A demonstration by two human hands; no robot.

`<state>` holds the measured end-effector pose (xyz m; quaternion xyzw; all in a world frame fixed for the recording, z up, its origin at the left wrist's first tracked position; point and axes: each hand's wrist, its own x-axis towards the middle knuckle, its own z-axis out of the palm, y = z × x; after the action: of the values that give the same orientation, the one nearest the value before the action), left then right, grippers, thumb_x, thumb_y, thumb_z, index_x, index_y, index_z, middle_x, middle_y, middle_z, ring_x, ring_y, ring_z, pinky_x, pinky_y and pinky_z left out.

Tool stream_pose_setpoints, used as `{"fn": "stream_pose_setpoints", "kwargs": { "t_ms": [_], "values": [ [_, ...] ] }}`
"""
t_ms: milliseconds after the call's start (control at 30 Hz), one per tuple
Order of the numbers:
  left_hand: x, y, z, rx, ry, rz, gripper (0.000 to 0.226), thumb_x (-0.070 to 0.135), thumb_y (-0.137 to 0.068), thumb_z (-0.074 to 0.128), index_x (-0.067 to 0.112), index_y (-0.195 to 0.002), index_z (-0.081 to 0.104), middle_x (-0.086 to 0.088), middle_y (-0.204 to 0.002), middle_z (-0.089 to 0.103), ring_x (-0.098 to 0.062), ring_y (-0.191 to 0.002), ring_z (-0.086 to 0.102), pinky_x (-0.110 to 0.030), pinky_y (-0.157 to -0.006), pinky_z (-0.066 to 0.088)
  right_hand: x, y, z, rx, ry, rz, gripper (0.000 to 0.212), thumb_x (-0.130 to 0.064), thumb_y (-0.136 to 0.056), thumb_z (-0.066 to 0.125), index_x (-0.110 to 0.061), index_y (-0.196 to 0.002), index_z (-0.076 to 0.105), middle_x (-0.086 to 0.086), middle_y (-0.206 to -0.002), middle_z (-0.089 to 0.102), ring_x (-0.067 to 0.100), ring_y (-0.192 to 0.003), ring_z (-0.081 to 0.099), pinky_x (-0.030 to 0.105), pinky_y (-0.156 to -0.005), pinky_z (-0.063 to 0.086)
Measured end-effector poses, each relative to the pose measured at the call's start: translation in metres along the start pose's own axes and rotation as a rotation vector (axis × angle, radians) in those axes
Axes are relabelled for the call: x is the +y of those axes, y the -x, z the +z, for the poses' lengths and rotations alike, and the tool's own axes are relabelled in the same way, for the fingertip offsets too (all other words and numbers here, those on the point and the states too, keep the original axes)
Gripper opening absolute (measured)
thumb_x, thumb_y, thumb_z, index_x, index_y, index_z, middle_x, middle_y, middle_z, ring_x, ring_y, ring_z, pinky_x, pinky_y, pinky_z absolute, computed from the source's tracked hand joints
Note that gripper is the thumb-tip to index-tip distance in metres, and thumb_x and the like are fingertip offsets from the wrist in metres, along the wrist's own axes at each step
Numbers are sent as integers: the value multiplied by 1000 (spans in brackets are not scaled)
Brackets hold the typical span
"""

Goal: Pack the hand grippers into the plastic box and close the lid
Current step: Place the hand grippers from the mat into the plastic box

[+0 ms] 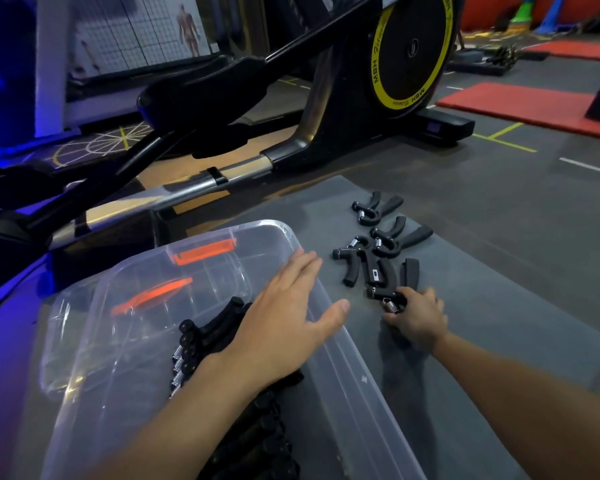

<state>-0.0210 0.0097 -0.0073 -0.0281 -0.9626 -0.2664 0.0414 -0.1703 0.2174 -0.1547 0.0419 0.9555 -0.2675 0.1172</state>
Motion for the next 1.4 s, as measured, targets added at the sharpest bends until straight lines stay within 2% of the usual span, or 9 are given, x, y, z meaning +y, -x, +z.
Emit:
{"fn": "stream_pose_setpoints", "kwargs": {
  "t_ms": [200,400,500,667,767,933,1100,1233,1400],
  "values": [
    [1,-1,-1,-19,5,-8,77,66,-91,39,30,-154,13,26,-159,1,8,-144,-3,-35,-121,15,7,-2,-4,25,-119,-44,53,-34,-66,79,-19,-116,67,16,-103,67,36,-113,50,35,-93,43],
    [8,4,-5,-41,13,-23,70,58,-96,39,26,-154,18,19,-161,4,3,-146,-3,-30,-120,9,-14,31,-57,76,-262,-124,37,-26,-69,81,-17,-104,70,11,-89,66,27,-93,59,22,-68,42],
    [12,2,-16,-10,-43,4,60,49,-98,42,24,-150,30,10,-159,23,-11,-147,17,-34,-119,18,-41,65,-100,43,-364,-236,28,-17,-76,79,-21,-99,64,4,-80,61,13,-64,53,12,-45,38],
    [27,11,-46,114,-23,156,59,31,-91,61,37,-144,34,15,-138,42,-18,-119,51,-41,-104,41,-83,125,-157,-133,-425,-435,24,-18,-80,78,-20,-101,67,-8,-64,55,-2,-46,47,9,-46,35],
    [38,20,-65,183,-36,272,57,25,-89,66,43,-137,41,22,-127,48,-12,-110,55,-40,-98,45,-99,155,-180,-286,-419,-531,21,-20,-79,79,-24,-98,69,-6,-66,57,6,-57,50,16,-55,38],
    [47,46,-96,288,87,394,39,5,-87,67,26,-120,64,18,-99,60,-3,-93,58,-18,-85,44,-117,182,-187,-455,-484,-603,31,-34,-70,79,-28,-101,73,9,-76,52,23,-73,45,39,-70,33],
    [36,71,-112,366,127,358,31,11,-80,77,23,-108,69,19,-94,67,-5,-89,63,-27,-81,51,-131,186,-173,-580,-795,-561,22,-18,-86,72,-11,-106,69,4,-84,65,18,-76,49,31,-70,44],
    [27,83,-107,438,157,339,22,16,-76,81,19,-96,72,10,-83,66,-14,-79,63,-32,-73,51,-140,187,-158,-677,-1013,-420,50,-9,-87,70,-5,-130,46,8,-80,65,18,-71,52,28,-70,54],
    [7,83,-76,456,194,172,17,25,-74,84,21,-86,73,7,-74,68,-13,-68,61,-28,-66,50,-136,185,-123,-388,-441,-490,57,-31,-91,66,-20,-141,41,4,-129,59,16,-113,59,27,-92,48]
  ]
}}
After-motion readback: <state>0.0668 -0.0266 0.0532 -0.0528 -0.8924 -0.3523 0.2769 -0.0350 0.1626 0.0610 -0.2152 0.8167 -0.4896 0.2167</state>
